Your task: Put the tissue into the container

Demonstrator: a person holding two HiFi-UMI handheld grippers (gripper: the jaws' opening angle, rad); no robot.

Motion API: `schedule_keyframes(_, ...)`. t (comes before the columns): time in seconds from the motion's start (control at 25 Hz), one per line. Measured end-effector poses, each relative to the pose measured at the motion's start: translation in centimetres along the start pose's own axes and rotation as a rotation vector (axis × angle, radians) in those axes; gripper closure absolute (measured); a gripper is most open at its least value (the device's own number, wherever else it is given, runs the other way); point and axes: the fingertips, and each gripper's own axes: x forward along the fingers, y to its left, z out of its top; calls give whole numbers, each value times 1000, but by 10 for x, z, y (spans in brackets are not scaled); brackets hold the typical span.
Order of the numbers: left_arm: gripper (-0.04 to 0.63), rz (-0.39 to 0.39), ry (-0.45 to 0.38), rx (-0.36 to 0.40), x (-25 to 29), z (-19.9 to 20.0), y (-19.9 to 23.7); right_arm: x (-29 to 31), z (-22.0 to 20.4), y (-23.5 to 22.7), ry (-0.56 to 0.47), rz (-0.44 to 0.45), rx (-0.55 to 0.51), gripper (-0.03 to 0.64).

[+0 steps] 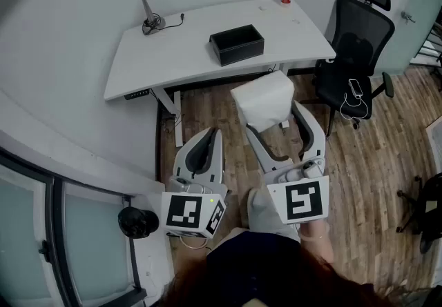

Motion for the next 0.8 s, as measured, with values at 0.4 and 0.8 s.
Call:
schedule_keyframes(0.4, 561, -10, 1, 3, -1, 0, -3, -1, 1, 0, -24, -6, 27, 239)
schedule_keyframes(0.8, 561, -30, 10, 25, 48, 0, -3, 27, -12, -28, -20, 2, 29, 239)
